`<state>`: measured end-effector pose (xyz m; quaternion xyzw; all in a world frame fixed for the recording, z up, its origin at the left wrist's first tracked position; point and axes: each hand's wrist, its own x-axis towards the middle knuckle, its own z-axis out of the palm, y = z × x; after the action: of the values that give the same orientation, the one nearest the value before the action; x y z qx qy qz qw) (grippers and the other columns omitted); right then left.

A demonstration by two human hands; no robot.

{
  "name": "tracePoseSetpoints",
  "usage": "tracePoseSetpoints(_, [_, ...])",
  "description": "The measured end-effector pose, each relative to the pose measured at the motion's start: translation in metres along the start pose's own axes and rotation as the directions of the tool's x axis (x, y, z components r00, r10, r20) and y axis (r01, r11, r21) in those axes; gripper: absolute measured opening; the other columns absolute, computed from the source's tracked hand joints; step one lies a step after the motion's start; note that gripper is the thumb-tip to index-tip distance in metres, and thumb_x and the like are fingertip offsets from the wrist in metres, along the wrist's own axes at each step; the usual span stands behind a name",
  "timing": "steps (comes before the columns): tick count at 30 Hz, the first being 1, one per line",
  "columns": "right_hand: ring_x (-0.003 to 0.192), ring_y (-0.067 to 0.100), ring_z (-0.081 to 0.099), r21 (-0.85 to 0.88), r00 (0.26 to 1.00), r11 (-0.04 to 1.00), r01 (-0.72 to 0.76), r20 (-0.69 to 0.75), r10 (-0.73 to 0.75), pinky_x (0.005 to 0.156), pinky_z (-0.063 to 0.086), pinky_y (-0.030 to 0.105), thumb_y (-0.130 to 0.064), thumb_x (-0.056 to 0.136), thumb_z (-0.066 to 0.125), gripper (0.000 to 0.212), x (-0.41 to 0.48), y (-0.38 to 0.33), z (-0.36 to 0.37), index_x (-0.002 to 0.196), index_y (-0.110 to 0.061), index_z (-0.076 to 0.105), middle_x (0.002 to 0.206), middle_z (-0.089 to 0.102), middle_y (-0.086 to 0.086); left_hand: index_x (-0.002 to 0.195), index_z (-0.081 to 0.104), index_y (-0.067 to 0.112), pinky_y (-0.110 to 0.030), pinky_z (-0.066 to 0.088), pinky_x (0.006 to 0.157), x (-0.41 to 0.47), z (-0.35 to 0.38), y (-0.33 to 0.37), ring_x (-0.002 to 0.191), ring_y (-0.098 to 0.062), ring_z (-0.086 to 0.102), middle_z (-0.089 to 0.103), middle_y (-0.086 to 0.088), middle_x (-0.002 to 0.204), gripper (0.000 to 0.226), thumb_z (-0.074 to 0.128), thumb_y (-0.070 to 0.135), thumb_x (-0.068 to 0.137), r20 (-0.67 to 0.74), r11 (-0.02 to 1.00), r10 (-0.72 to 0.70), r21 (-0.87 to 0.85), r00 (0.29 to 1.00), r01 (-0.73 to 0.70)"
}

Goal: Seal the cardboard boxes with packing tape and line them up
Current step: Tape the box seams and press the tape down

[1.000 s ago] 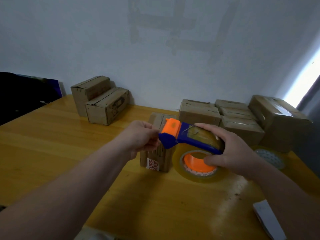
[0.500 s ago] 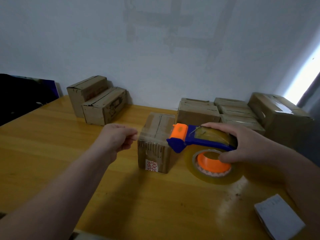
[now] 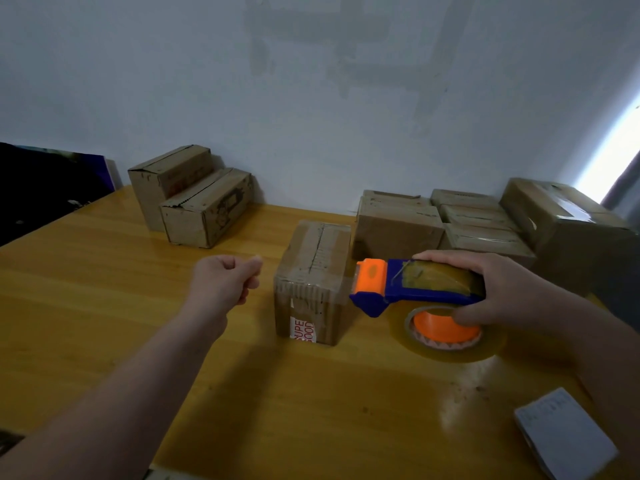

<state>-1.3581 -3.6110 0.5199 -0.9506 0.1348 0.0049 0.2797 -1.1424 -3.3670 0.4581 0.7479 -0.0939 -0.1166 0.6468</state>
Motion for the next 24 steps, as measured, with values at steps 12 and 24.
tracePoseSetpoints(12, [0.076, 0.017, 0.064, 0.042, 0.996, 0.996, -0.079, 0.048, 0.077, 0.062, 0.056, 0.024, -0.009, 0.075, 0.074, 0.08, 0.015, 0.008, 0.032, 0.124, -0.056, 0.034, 0.105, 0.058, -0.006, 0.073, 0.061, 0.005, -0.026, 0.039, 0.053, 0.004, 0.011, -0.023, 0.053, -0.014, 0.044, 0.055, -0.005, 0.059, 0.024, 0.062, 0.02, 0.092, 0.119, 0.993, -0.121, 0.016, 0.985, 0.12])
tracePoseSetpoints(24, [0.08, 0.017, 0.064, 0.176, 0.995, 0.979, -0.104, 0.013, 0.103, 0.063, 0.056, 0.025, -0.006, 0.074, 0.075, 0.084, 0.008, 0.014, 0.051, 0.13, -0.053, 0.035, 0.112, 0.054, -0.01, 0.076, 0.062, 0.017, -0.043, 0.05, 0.076, -0.001, 0.01, -0.044, 0.078, -0.024, 0.061, 0.067, -0.006, 0.079, 0.02, 0.055, 0.021, 0.094, 0.076, 0.942, -0.007, 0.335, 0.997, -0.019])
